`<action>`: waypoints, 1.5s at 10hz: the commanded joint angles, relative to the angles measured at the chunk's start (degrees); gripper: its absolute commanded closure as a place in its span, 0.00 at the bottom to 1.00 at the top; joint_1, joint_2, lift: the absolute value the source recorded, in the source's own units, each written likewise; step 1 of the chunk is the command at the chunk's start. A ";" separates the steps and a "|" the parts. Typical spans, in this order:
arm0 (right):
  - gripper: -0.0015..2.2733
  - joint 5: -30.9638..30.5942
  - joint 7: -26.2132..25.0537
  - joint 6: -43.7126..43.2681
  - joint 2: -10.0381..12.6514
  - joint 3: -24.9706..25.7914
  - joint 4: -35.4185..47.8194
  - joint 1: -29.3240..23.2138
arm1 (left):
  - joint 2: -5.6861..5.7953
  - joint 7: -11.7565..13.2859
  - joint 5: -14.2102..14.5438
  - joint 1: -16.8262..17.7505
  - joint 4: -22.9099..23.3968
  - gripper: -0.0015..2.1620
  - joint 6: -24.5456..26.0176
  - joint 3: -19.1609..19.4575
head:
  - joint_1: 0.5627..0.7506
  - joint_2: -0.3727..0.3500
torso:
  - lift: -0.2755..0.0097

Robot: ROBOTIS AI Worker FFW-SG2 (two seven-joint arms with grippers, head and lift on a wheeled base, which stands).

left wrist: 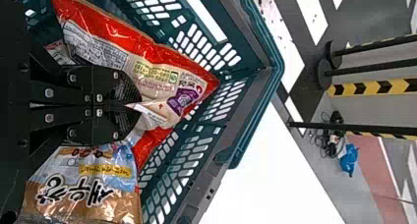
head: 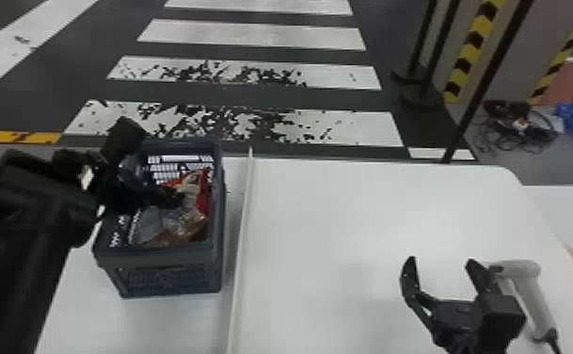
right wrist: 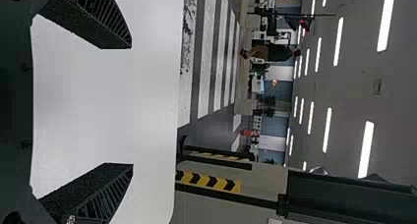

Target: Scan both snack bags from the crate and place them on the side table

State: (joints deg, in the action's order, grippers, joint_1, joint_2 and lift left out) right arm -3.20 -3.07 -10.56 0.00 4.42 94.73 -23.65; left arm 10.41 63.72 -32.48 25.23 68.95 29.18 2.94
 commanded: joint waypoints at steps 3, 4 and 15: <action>0.03 -1.10 -0.09 0.32 0.05 -0.38 0.02 0.01 | 0.05 1.93 3.65 -4.40 5.32 0.99 -1.97 6.12 | 0.70 0.49 | 0.62; 0.03 -1.19 -0.09 0.50 0.05 -0.38 0.02 0.01 | 0.05 2.11 4.80 -6.16 8.04 0.99 -1.97 7.70 | 0.70 0.50 | 0.62; 0.03 -2.25 -0.80 1.38 0.05 -0.99 0.46 -0.08 | -1.27 -12.48 27.12 -14.15 28.08 0.99 2.08 12.88 | 0.70 0.54 | 0.62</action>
State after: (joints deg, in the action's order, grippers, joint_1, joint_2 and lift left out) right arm -5.45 -3.87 -9.33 0.00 3.43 95.09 -23.71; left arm 9.35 51.45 -6.72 11.38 95.02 29.45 15.94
